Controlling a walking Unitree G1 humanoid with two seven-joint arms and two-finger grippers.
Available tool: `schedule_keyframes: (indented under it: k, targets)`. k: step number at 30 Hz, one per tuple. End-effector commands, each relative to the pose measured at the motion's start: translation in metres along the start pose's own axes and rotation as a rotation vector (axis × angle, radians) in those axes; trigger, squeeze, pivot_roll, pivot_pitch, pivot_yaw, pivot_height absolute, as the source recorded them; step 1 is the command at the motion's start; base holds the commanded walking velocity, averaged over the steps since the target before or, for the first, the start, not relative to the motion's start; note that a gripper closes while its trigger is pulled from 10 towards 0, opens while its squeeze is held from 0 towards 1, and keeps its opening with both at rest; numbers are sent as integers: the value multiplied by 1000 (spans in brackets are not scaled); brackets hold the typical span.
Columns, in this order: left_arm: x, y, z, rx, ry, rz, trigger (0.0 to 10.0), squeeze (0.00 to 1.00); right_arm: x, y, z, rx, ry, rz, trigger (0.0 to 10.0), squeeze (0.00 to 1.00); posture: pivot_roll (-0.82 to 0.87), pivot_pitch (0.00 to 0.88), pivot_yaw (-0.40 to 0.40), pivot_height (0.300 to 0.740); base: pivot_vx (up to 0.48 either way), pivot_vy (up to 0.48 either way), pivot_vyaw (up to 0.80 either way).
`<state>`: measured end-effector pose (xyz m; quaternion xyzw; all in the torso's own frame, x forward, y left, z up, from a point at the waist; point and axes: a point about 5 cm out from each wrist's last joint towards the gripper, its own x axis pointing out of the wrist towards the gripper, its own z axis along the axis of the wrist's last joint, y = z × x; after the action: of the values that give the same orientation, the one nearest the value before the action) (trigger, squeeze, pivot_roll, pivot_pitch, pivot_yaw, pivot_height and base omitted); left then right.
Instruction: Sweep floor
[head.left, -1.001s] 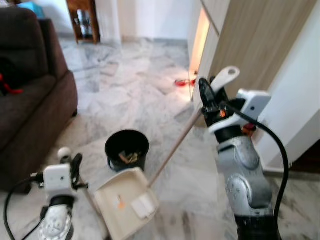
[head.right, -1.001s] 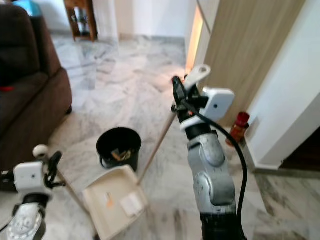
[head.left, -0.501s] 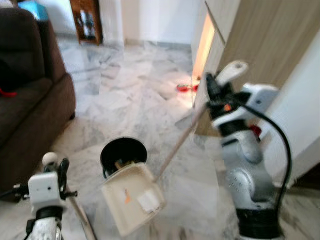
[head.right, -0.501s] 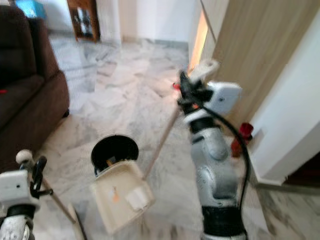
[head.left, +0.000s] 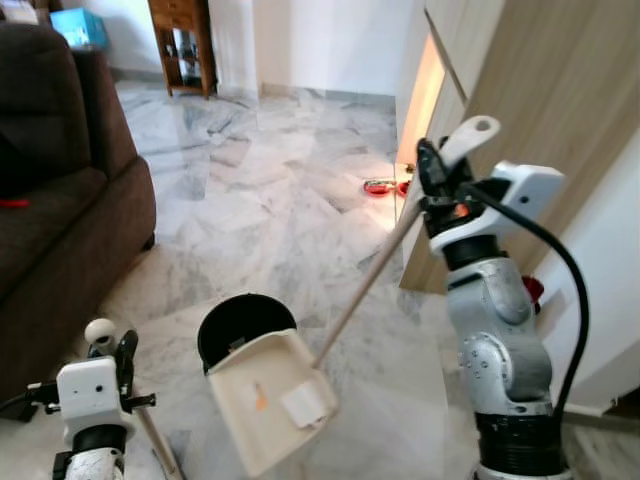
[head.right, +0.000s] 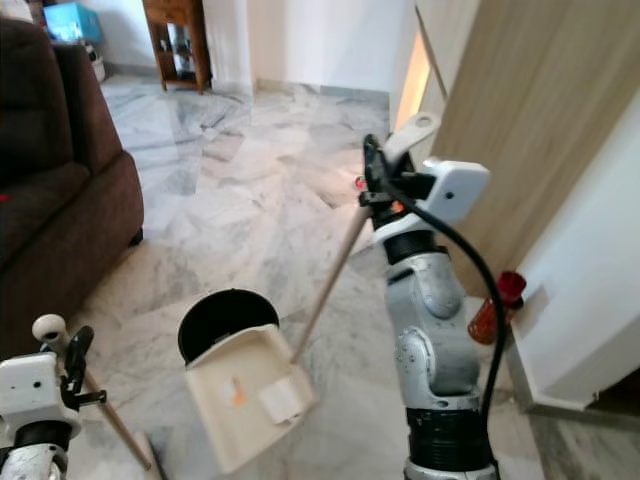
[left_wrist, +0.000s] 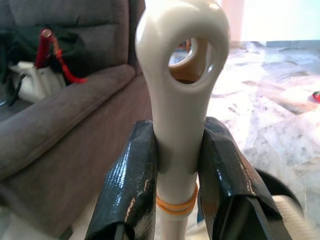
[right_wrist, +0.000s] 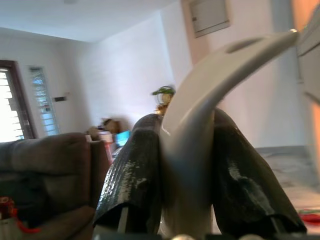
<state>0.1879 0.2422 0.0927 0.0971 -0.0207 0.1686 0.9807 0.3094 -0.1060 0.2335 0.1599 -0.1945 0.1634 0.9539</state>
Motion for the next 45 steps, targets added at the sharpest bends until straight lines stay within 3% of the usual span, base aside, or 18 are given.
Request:
schedule_keyframes:
  k: [1, 7, 36, 45]
  targets:
    - [2, -2, 8, -1, -41, 1, 10000, 0, 2, -4, 15, 0, -62, -9, 10000, 0, 71, 0, -14, 740, 371, 0, 0]
    - [3, -4, 8, -8, -44, -1, 10000, 0, 1, -1, 16, -20, -66, 18, 10000, 0, 67, 0, -15, 740, 371, 0, 581]
    - [6, -6, 12, -17, -65, -6, 10000, 0, 3, 2, 16, 23, -67, 28, 10000, 0, 70, 0, -15, 740, 371, 0, 0]
    - [7, -9, 14, -31, -77, -17, 10000, 0, 1, 7, 15, 27, -60, 52, 10000, 0, 67, 0, -15, 740, 65, 0, 0]
